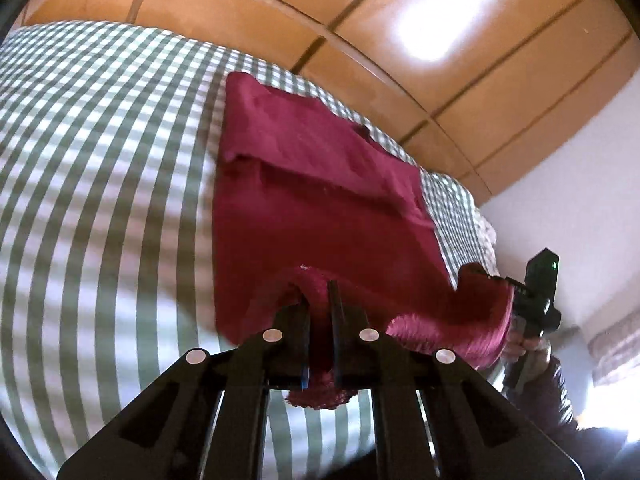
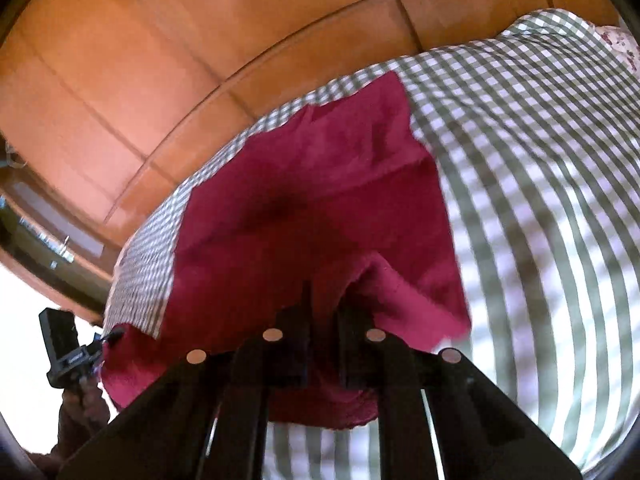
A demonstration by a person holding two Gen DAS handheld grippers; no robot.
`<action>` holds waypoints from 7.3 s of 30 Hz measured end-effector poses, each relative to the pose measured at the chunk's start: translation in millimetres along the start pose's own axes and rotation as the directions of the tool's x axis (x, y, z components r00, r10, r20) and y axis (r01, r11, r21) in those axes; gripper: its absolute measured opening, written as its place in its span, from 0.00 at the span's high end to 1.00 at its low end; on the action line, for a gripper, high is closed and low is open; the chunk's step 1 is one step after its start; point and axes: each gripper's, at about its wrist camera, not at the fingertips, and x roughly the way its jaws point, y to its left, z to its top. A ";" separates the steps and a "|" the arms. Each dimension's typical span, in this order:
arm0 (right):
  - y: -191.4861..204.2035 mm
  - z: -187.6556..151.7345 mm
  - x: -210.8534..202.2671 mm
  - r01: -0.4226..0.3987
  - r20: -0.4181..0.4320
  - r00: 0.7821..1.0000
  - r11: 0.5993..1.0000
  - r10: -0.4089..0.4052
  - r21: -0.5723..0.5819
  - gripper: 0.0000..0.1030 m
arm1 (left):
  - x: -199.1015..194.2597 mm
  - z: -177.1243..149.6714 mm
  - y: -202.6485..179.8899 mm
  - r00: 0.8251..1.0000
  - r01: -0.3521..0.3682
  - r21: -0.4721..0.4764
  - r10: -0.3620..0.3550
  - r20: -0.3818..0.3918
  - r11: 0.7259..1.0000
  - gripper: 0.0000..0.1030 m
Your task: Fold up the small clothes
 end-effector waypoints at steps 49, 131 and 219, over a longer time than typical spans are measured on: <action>-23.6 -129.7 -59.4 0.089 -0.137 0.986 0.995 -0.094 -0.042 0.78 | -30.9 -111.5 6.1 0.990 -0.067 0.026 0.070 -0.120 0.997 0.86; 46.6 -53.3 85.0 0.250 0.047 0.968 0.939 -0.246 -0.238 0.20 | 56.4 14.8 37.8 0.887 -0.454 -0.042 0.456 0.069 0.890 0.41; 24.2 -66.9 28.5 0.467 0.175 0.877 0.879 -0.448 -0.091 0.61 | 55.9 -26.5 -55.0 0.827 -0.559 0.189 0.526 0.201 0.807 0.40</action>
